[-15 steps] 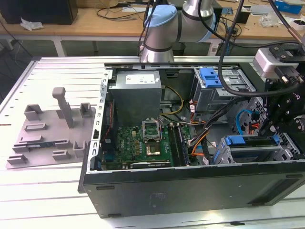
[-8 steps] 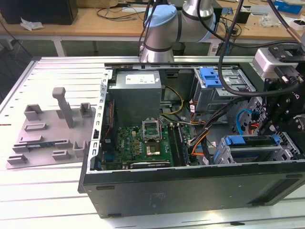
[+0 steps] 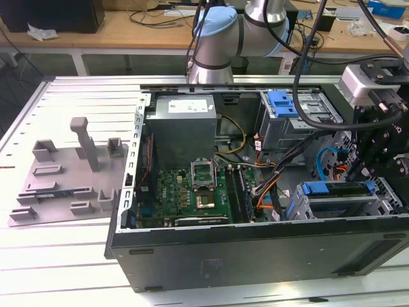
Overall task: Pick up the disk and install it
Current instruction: 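Insert the first disk wire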
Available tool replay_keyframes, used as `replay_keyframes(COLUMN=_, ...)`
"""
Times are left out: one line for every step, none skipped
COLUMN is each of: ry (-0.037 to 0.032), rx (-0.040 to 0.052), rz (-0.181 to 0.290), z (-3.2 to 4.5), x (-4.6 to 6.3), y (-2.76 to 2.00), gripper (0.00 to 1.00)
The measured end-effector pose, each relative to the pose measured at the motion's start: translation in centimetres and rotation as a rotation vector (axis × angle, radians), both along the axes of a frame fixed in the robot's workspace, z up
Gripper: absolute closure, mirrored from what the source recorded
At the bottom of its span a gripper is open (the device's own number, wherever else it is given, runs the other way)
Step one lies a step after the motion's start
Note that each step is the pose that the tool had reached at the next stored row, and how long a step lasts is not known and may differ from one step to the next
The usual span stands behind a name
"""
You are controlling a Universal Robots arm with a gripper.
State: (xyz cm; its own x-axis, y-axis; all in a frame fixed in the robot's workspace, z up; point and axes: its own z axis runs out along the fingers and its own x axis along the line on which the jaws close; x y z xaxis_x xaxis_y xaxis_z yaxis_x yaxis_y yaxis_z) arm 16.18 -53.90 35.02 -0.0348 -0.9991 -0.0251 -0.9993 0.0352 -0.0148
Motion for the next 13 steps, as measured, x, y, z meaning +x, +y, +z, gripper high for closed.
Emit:
replay_keyframes(ry=0.0000, rx=-0.0001, rz=0.000, z=0.00, x=0.00, y=-0.01, gripper=0.83)
replay_keyframes(ry=0.0000, rx=0.0000, rz=0.000, z=-0.02, x=0.00, y=-0.02, gripper=0.83)
replay_keyframes(ry=0.0000, rx=-0.0001, rz=0.001, z=-0.02, x=0.00, y=-0.02, gripper=0.83)
replay_keyframes(ry=0.0000, rx=-0.0002, rz=0.002, z=-0.02, x=0.00, y=-0.02, gripper=0.83)
replay_keyframes(ry=0.0000, rx=-0.0002, rz=0.004, z=-0.03, x=0.00, y=-0.02, gripper=0.83)
replay_keyframes(ry=0.0000, rx=-0.0001, rz=0.005, z=-0.03, x=-0.01, y=-0.02, gripper=0.83)
replay_keyframes(ry=0.0000, rx=0.0000, rz=0.007, z=-0.04, x=-0.03, y=-0.03, gripper=0.83)
replay_keyframes(ry=0.0000, rx=0.0000, rz=0.011, z=-0.04, x=-0.05, y=-0.03, gripper=0.83)
replay_keyframes(ry=0.0000, rx=-0.0001, rz=0.016, z=-0.04, x=-0.06, y=-0.02, gripper=0.83)
replay_keyframes(ry=0.0000, rx=-0.0001, rz=0.022, z=-0.04, x=-0.08, y=-0.02, gripper=0.83)
replay_keyframes(ry=0.0000, rx=-0.0001, rz=0.024, z=-0.04, x=-0.08, y=-0.02, gripper=0.83)
replay_keyframes(ry=0.0000, rx=-0.0001, rz=0.024, z=-0.04, x=-0.08, y=-0.02, gripper=0.83)
replay_keyframes(ry=0.0000, rx=-0.0001, rz=0.025, z=-0.04, x=-0.08, y=-0.02, gripper=0.83)
